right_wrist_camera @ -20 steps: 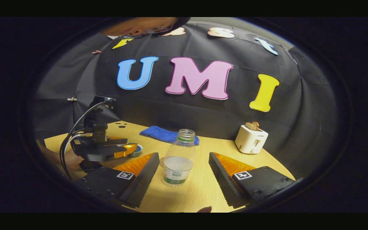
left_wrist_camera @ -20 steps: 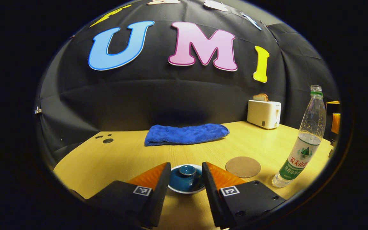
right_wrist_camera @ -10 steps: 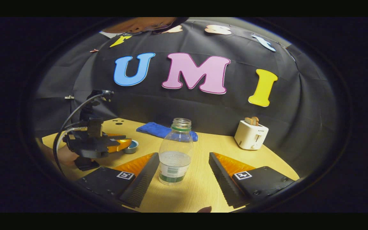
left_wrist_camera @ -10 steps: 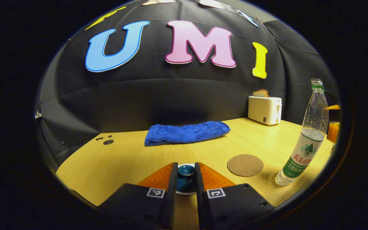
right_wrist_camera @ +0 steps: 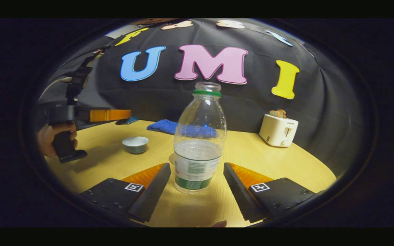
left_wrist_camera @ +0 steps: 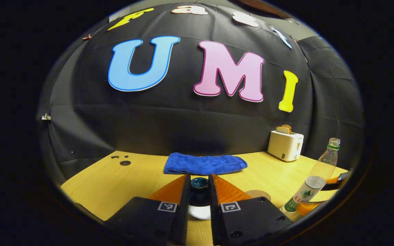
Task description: Open the teacup lid with one hand, grasp the water bottle and pour water into the teacup with the other hand; after pouring, place the water bottle on the coaster and then close the teacup lid.
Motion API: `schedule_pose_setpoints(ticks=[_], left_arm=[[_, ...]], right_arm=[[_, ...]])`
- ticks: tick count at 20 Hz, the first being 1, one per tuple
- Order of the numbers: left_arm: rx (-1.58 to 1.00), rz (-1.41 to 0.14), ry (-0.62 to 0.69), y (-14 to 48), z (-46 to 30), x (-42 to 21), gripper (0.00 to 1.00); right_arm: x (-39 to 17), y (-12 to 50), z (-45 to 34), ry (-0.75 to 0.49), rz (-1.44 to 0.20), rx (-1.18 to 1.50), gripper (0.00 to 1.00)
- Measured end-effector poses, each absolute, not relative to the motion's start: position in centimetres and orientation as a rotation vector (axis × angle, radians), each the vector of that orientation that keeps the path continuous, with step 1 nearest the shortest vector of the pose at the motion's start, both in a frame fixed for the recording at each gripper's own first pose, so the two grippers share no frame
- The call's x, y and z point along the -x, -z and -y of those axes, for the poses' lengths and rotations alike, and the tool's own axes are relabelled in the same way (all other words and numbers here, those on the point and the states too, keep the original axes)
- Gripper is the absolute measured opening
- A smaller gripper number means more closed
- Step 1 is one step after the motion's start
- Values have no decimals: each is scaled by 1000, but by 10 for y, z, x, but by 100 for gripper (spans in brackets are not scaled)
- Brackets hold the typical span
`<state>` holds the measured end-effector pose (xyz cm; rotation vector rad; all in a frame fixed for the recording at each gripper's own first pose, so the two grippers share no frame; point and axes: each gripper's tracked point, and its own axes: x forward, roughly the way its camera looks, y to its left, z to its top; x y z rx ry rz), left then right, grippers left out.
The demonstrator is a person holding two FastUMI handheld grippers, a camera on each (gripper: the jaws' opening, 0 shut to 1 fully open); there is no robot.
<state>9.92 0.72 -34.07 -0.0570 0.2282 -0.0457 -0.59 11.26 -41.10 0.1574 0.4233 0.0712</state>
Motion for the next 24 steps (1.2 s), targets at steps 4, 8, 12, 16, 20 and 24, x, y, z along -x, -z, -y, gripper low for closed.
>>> schedule_pose_setpoints(ticks=[4, 8, 12, 16, 20, 24], left_arm=[[42, -232, 26, 335, -18, -93, 31], [35, -223, 12, 330, -27, -89, 31], [18, -217, -4, 325, -37, -86, 31], [12, -208, -13, 317, -46, -79, 28], [16, -209, -39, 314, -61, -68, 33], [5, -210, -75, 316, -80, -58, 31]], right_arm=[[-4, 422, -113, -48, -436, -181, 97], [-14, 421, -122, -93, -443, -190, 80], [-19, 422, -115, -78, -478, -119, 75], [-46, 408, -94, -64, -461, 107, 75], [-79, 396, -79, -73, -474, 371, 75], [-100, 396, -95, -140, -458, 599, 74]])
